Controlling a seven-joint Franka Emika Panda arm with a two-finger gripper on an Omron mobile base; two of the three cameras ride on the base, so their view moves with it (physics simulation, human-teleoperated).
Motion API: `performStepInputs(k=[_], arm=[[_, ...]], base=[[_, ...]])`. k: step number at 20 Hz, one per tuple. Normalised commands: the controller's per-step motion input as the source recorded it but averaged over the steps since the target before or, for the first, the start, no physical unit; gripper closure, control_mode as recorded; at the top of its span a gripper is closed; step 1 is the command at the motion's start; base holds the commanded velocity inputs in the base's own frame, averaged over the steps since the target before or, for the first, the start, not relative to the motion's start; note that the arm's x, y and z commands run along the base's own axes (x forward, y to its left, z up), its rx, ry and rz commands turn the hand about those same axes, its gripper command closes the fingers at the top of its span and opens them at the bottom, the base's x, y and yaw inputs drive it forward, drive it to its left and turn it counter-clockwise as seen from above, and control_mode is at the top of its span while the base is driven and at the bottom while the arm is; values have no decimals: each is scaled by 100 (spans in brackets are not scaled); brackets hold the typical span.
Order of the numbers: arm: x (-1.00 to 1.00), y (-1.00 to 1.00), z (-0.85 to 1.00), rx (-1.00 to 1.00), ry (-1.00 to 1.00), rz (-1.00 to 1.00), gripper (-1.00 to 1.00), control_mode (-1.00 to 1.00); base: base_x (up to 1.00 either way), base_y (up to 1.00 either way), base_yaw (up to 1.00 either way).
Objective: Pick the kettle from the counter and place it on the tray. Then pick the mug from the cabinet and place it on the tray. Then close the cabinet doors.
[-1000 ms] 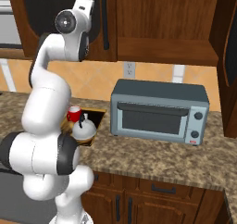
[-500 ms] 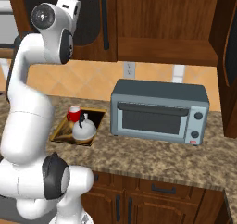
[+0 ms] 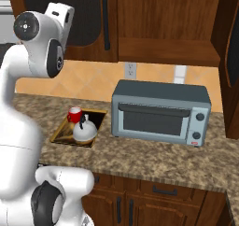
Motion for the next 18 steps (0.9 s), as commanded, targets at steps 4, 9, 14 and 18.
performStepInputs(k=[4,9,14,18], arm=[[-47,-9,-10,0,0,0,-100,-100],[-11,-4,-1,0,0,2,-100,-100],[-54,-48,-40,0,-5,11,-100,-100],[-79,-83,-68,4,-7,-6,-100,-100]], base=[[0,0,0],[0,0,0],[0,0,0],[0,0,0]])
